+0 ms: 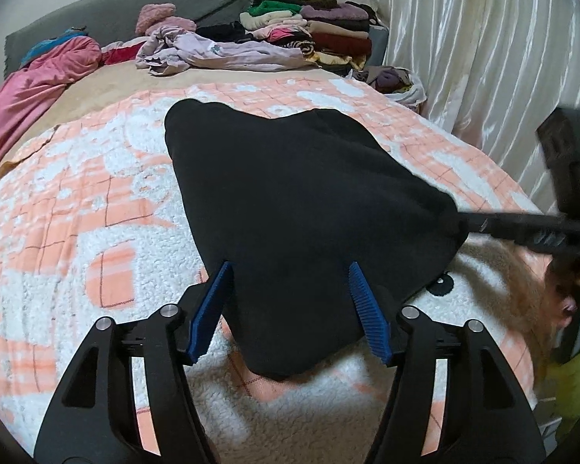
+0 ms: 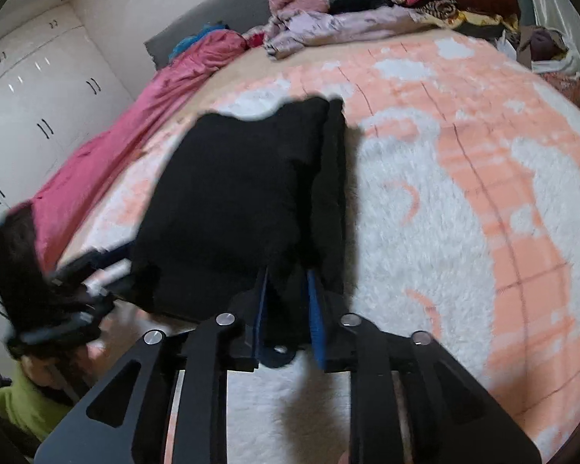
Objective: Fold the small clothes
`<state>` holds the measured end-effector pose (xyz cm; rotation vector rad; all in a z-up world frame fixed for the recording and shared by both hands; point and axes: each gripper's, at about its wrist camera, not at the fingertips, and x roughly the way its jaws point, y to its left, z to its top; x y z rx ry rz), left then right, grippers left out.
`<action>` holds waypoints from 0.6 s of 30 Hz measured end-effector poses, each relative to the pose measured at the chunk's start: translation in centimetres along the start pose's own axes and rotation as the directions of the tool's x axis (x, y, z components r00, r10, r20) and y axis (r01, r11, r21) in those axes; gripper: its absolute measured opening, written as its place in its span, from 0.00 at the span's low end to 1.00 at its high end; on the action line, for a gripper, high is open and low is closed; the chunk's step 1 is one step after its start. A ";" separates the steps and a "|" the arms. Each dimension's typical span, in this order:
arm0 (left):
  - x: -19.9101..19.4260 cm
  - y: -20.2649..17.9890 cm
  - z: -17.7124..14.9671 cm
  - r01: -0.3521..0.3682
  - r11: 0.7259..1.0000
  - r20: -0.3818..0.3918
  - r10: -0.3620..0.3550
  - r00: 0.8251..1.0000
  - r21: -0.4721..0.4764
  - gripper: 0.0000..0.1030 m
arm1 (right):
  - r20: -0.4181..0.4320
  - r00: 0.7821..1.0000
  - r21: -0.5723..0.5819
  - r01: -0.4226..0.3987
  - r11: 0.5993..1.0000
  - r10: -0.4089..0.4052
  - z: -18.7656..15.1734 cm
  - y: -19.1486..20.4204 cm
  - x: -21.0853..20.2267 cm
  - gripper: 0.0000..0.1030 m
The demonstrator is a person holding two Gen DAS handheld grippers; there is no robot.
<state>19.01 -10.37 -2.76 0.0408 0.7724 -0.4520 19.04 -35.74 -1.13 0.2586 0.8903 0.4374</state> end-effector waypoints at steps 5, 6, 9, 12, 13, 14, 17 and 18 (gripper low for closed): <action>-0.2 0.2 0.0 0.018 1.000 0.007 -0.018 1.000 -0.013 0.54 | 0.075 0.997 -0.027 0.030 0.999 -0.028 4.1 1.0 -0.6 0.30; -0.2 0.2 0.0 0.021 1.000 0.008 -0.021 1.000 -0.016 0.54 | 0.080 0.996 -0.027 0.039 0.999 -0.036 5.2 1.0 0.0 0.30; -0.4 0.3 0.1 0.025 0.999 0.010 -0.025 1.000 -0.020 0.54 | 0.064 0.996 -0.027 0.059 0.998 -0.057 7.8 1.0 2.2 0.30; -1.1 0.6 0.5 0.040 0.998 0.038 -0.038 0.999 -0.040 0.54 | 0.034 0.994 -0.035 0.108 0.994 -0.106 9.8 0.7 4.8 0.30; -1.5 0.8 0.7 0.048 0.998 0.054 -0.045 0.998 -0.047 0.54 | 0.023 0.993 -0.039 0.117 0.992 -0.116 10.3 0.6 5.7 0.30; -1.9 1.0 0.9 0.051 0.997 0.072 -0.047 0.996 -0.051 0.54 | 0.013 0.992 -0.043 0.129 0.991 -0.129 10.8 0.5 6.5 0.30; -2.2 1.0 1.3 0.053 0.997 0.087 -0.048 0.995 -0.049 0.54 | -0.009 0.987 -0.050 0.163 0.985 -0.163 11.7 0.3 8.4 0.30; -2.0 1.0 1.2 0.057 0.997 0.080 -0.053 0.995 -0.050 0.54 | -0.015 0.985 -0.045 0.169 0.985 -0.170 12.1 0.1 9.0 0.31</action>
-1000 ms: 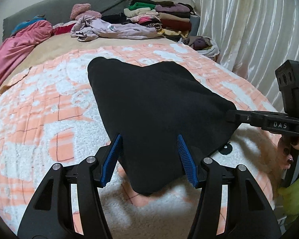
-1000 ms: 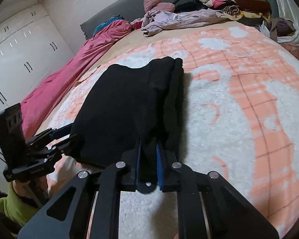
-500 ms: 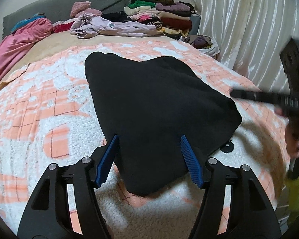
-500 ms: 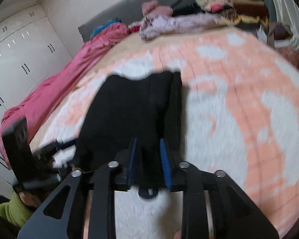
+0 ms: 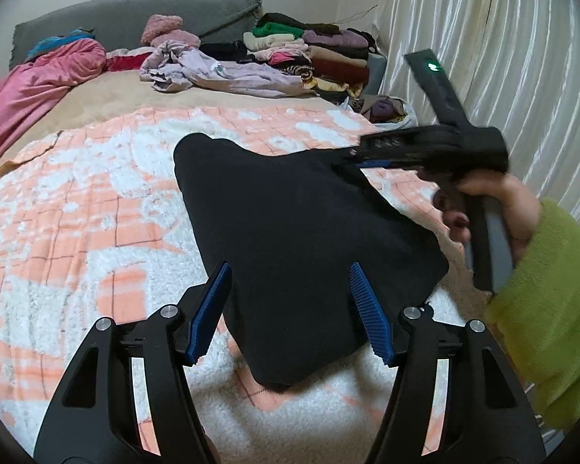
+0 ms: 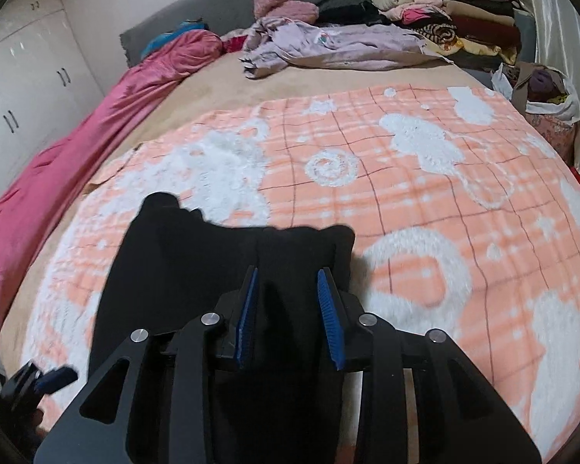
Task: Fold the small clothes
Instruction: 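Open both grippers and lift them off the folded black sweatshirt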
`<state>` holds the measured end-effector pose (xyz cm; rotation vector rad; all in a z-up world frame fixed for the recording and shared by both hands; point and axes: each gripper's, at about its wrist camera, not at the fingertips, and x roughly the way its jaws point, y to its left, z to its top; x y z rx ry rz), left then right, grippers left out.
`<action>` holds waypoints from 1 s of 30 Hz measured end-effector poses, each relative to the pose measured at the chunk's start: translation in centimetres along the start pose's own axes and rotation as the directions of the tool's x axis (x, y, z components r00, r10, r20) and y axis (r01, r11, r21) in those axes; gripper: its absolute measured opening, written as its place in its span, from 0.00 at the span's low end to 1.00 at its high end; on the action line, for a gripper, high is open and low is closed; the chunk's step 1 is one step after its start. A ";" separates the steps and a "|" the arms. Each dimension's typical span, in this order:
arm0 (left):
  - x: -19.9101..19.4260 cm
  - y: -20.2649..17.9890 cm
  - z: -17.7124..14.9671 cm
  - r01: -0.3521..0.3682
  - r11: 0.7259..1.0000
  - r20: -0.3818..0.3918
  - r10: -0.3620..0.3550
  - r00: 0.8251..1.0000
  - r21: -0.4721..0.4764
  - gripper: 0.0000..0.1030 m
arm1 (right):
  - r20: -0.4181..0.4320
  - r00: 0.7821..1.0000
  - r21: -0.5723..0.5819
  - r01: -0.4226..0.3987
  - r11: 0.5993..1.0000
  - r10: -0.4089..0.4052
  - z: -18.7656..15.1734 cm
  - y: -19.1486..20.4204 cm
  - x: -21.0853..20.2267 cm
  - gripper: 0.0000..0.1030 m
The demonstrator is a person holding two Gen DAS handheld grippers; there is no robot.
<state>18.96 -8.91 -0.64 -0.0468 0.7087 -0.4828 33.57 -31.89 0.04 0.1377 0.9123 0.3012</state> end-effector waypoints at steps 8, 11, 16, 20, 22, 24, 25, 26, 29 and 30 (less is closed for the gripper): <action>1.3 0.5 -0.4 0.001 1.000 -0.040 -0.002 0.999 -0.009 0.54 | -0.048 0.999 -0.001 -0.002 1.000 0.001 0.6 -0.4 2.2 0.20; 1.3 0.5 -0.4 0.001 1.000 -0.042 -0.001 0.999 -0.010 0.54 | -0.038 0.999 -0.019 0.002 1.000 -0.003 0.2 -0.3 2.2 0.13; 1.3 0.4 -0.4 0.003 1.000 -0.041 -0.003 0.999 -0.012 0.54 | 0.049 0.998 -0.049 0.038 0.998 -0.035 0.2 -0.1 0.3 0.07; 1.4 0.4 -0.4 0.007 1.000 -0.039 -0.008 0.999 -0.008 0.54 | 0.056 0.996 -0.048 0.077 0.996 -0.074 0.2 -0.7 0.2 0.07; 1.5 0.5 -0.5 0.007 1.000 -0.042 -0.007 0.999 -0.006 0.54 | 0.043 0.996 -0.035 0.082 0.996 -0.080 -0.1 -1.3 0.9 0.07; 1.7 0.5 -0.6 0.007 1.000 -0.047 -0.007 0.999 -0.009 0.55 | 0.033 0.994 -0.034 0.103 0.994 -0.102 -0.4 -1.7 1.6 0.07; 1.8 0.5 -0.6 0.009 1.000 -0.048 -0.010 0.999 -0.010 0.55 | 0.028 0.993 -0.033 0.112 0.993 -0.111 -0.5 -1.9 2.1 0.07; 1.8 0.6 -0.6 0.009 1.000 -0.049 -0.010 0.999 -0.011 0.56 | 0.025 0.993 -0.030 0.117 0.993 -0.116 -0.5 -2.0 2.3 0.07; 2.2 0.8 -0.7 0.012 1.000 -0.058 -0.014 0.998 -0.021 0.57 | 0.014 0.992 -0.022 0.128 0.991 -0.128 -0.9 -2.3 3.2 0.09; 2.2 0.9 -0.8 0.014 1.000 -0.060 -0.015 0.998 -0.024 0.58 | 0.013 0.992 -0.027 0.129 0.991 -0.129 -0.9 -2.2 3.1 0.10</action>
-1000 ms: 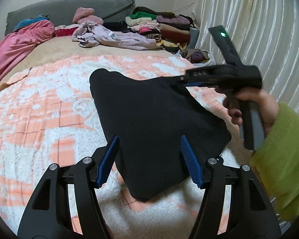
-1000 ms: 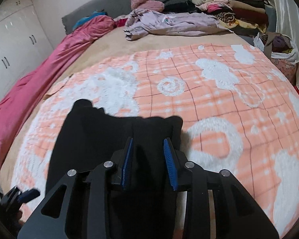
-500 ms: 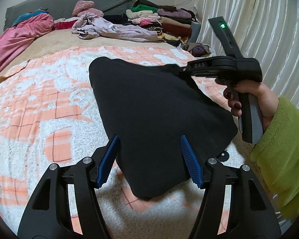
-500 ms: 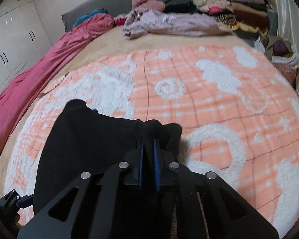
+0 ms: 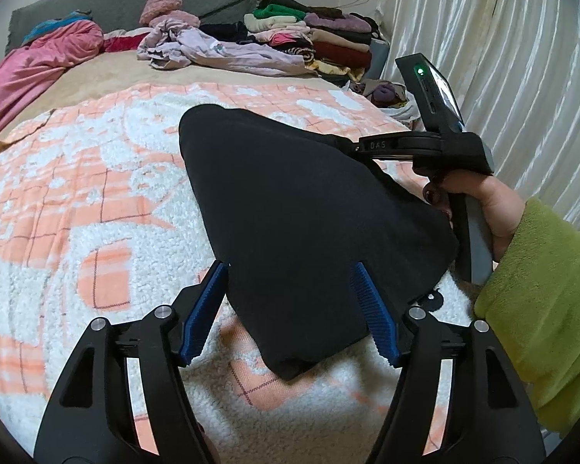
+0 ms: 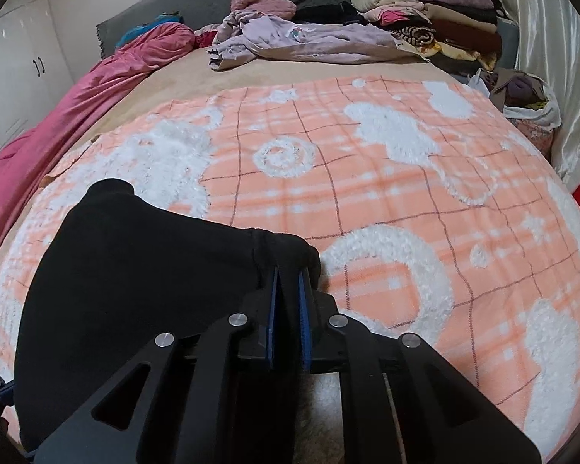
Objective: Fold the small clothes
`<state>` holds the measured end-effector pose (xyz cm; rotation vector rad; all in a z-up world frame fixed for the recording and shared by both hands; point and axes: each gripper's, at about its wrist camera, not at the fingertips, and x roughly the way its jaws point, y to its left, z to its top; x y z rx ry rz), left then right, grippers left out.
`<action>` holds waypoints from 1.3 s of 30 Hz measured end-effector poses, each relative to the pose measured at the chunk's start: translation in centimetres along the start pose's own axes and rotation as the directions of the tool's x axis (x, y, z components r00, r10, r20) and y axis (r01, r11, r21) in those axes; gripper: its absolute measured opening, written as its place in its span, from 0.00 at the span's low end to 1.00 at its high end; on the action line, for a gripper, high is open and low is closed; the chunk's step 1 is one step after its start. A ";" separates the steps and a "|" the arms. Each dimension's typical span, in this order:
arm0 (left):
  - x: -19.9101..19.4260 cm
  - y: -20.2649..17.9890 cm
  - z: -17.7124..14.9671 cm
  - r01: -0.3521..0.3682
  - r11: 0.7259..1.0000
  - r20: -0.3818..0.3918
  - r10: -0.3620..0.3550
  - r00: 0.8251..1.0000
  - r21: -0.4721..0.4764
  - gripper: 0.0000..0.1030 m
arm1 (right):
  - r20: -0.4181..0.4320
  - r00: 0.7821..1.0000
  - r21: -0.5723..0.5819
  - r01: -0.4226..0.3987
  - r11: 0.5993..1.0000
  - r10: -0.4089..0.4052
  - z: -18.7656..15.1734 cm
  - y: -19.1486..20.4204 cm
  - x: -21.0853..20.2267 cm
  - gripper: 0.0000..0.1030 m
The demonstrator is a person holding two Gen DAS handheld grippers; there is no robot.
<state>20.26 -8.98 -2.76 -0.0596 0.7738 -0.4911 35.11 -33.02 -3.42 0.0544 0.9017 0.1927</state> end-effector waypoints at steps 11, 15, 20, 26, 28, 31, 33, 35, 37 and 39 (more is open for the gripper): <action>0.1 0.0 -0.2 -0.003 1.000 -0.012 0.003 1.000 -0.008 0.60 | 0.123 0.983 0.001 -0.138 0.990 0.137 -2.5 1.6 -8.7 0.24; -0.2 -0.1 -0.4 -0.011 1.000 -0.011 0.010 1.000 -0.006 0.60 | 0.112 0.978 -0.057 -0.170 0.984 0.175 -6.4 3.6 -11.3 0.24; -1.5 -0.8 -0.9 -0.034 0.999 -0.001 0.034 0.999 -0.003 0.67 | 0.126 0.979 -0.048 -0.155 0.987 0.160 -10.2 4.1 -13.0 0.42; -3.8 -1.7 -2.7 -0.090 0.996 0.013 0.090 0.996 0.012 0.79 | 0.146 0.981 -0.054 -0.121 0.991 0.127 -13.8 4.6 -15.0 0.70; -4.6 -1.9 -3.6 -0.105 0.994 0.013 0.105 0.994 0.005 0.83 | 0.141 0.983 -0.051 -0.113 0.992 0.120 -14.6 4.5 -15.2 0.76; -5.5 -2.0 -4.8 -0.120 0.993 0.012 0.120 0.993 -0.008 0.91 | 0.135 0.985 -0.045 -0.105 0.993 0.110 -15.9 4.7 -15.6 0.83; -5.9 -1.9 -5.6 -0.137 0.990 0.006 0.137 0.991 -0.021 0.91 | 0.136 0.986 -0.047 -0.094 0.994 0.100 -16.5 4.9 -15.8 0.85; -6.1 -1.6 -6.1 -0.139 0.989 -0.001 0.139 0.990 -0.046 0.91 | 0.133 0.987 -0.054 -0.079 0.995 0.085 -17.1 5.1 -15.9 0.88; -6.2 -1.3 -6.7 -0.144 0.987 -0.014 0.144 0.990 -0.071 0.91 | 0.126 0.989 -0.054 -0.069 0.996 0.076 -17.7 5.4 -15.9 0.89; -6.3 -1.1 -7.1 -0.152 0.984 -0.023 0.151 0.988 -0.088 0.91 | 0.121 0.990 -0.053 -0.068 0.996 0.074 -18.1 5.6 -15.9 0.89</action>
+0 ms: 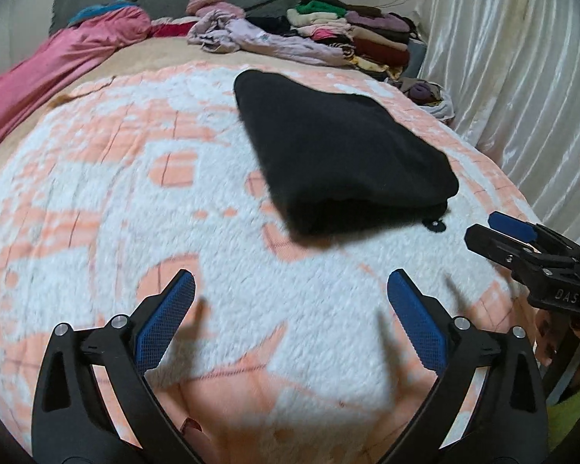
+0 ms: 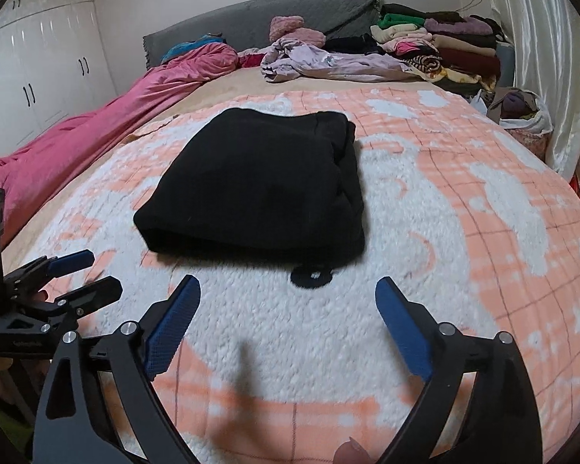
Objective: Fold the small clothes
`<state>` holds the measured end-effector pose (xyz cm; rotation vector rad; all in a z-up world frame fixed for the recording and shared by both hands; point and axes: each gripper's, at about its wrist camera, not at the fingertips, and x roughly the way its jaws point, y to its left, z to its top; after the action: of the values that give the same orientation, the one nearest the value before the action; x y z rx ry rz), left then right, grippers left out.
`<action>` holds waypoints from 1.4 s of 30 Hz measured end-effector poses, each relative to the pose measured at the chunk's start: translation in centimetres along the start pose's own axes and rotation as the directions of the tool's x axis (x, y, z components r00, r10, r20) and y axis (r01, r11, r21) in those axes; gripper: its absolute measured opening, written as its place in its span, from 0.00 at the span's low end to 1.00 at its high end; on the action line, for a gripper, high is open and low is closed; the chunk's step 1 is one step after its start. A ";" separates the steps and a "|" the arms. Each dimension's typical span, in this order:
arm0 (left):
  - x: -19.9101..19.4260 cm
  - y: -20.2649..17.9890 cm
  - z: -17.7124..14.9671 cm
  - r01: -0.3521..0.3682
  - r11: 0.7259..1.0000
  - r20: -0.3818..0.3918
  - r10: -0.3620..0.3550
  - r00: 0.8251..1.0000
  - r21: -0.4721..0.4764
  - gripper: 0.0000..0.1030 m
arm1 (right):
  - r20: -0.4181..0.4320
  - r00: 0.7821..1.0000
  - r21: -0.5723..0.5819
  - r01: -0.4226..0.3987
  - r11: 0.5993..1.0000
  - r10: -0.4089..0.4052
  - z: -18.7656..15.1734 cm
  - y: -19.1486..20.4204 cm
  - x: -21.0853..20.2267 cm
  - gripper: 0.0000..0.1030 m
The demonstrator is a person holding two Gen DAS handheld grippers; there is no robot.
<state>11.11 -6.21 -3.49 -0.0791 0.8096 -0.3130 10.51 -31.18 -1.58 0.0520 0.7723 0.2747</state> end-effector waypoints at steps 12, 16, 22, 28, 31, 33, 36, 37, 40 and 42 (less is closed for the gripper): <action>-1.0 0.7 -0.5 0.000 0.999 0.005 0.001 1.000 -0.043 0.91 | -0.011 1.000 -0.013 0.026 1.000 -0.026 -0.9 0.7 -0.7 0.91; -1.0 0.8 -0.4 -0.012 0.999 0.003 0.012 1.000 -0.042 0.91 | -0.012 0.999 -0.020 0.029 0.999 -0.030 -0.9 0.9 -0.9 0.91; -1.0 0.9 -0.4 -0.027 0.999 -0.002 0.027 1.000 -0.043 0.91 | -0.012 0.999 -0.016 0.032 0.999 -0.032 -1.0 1.0 -0.9 0.91; -1.1 0.7 -0.3 -0.039 0.999 -0.001 0.039 0.999 -0.035 0.91 | -0.023 0.999 -0.016 0.039 0.999 -0.039 -1.1 1.1 -1.0 0.91; -1.2 0.7 -0.3 -0.042 0.999 -0.003 0.042 0.999 -0.034 0.91 | -0.023 0.999 -0.015 0.041 0.999 -0.041 -1.1 1.0 -1.1 0.91; -1.2 0.7 -0.3 -0.047 0.998 -0.006 0.047 0.999 -0.032 0.91 | -0.026 0.999 -0.008 0.041 0.999 -0.041 -1.2 0.9 -1.1 0.91; -1.2 0.7 -0.3 -0.046 0.998 -0.010 0.046 0.999 -0.033 0.91 | -0.029 0.999 0.000 0.044 0.999 -0.044 -1.2 0.8 -1.1 0.91; -1.2 0.7 -0.3 -0.046 0.998 -0.011 0.046 0.999 -0.033 0.91 | -0.029 0.999 -0.001 0.046 0.999 -0.046 -1.2 0.8 -1.2 0.91; -1.2 0.7 -0.3 -0.043 0.998 -0.009 0.043 0.999 -0.035 0.91 | -0.026 0.998 0.000 0.051 0.999 -0.051 -1.2 0.8 -1.3 0.91; -1.1 0.7 -0.3 -0.034 0.999 -0.013 0.033 0.999 -0.040 0.91 | -0.024 0.998 0.002 0.055 0.998 -0.055 -1.2 0.8 -1.4 0.91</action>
<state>10.32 -5.14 -3.07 -0.1014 0.8286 -0.2659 8.58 -30.86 -1.37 0.0297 0.7968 0.2221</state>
